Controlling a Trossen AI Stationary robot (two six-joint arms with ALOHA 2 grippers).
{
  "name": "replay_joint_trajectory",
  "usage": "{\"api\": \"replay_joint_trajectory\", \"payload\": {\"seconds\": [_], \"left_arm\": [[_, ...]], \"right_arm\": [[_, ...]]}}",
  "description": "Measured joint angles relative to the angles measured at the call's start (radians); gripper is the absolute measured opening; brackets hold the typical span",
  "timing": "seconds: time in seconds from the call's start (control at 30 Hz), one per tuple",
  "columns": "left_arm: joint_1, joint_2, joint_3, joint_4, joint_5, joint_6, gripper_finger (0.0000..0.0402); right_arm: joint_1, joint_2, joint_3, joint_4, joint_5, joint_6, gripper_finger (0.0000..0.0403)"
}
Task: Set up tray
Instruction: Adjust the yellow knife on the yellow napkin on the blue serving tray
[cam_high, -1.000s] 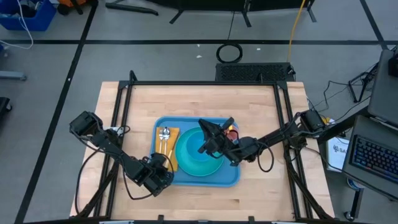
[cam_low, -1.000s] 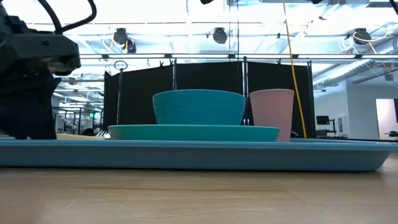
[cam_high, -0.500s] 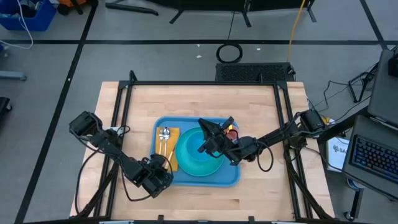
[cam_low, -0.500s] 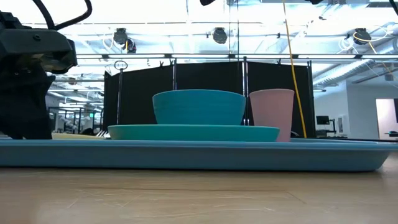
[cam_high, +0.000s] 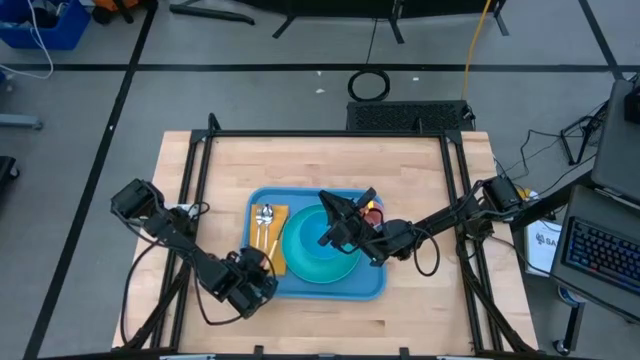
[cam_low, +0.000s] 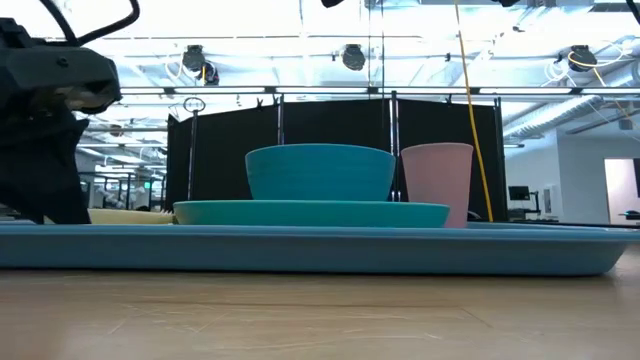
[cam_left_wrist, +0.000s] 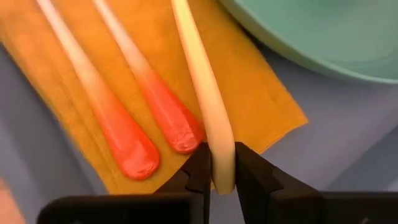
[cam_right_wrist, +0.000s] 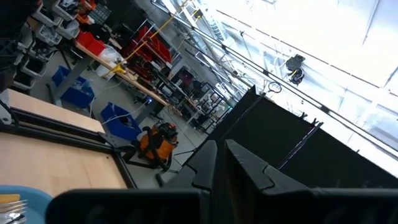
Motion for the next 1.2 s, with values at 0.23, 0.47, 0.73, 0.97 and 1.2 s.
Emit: {"api": "replay_joint_trajectory", "payload": {"seconds": [0.23, 0.47, 0.73, 0.97, 1.2], "left_arm": [[-0.015, 0.0, 0.001, -0.075, -0.005, -0.082, 0.0049], [-0.012, -0.014, 0.001, -0.111, 0.0, -0.124, 0.0049], [0.04, -0.02, 0.001, -0.126, 0.002, -0.137, 0.0049], [0.108, -0.017, 0.001, -0.131, 0.074, -0.097, 0.0057], [0.133, -0.012, 0.001, -0.108, 0.087, -0.036, 0.0075]], "right_arm": [[0.0, 0.0, 0.0, 0.0, 0.0, 0.01, 0.0025], [0.0, 0.0, 0.0, 0.0, 0.0, 0.01, 0.0025], [0.0, 0.0, 0.0, 0.0, -0.001, 0.01, 0.0025], [0.0, 0.0, 0.0, -0.023, -0.001, 0.039, 0.0025], [0.0, 0.0, 0.0, -0.035, -0.001, 0.037, 0.0025]]}}
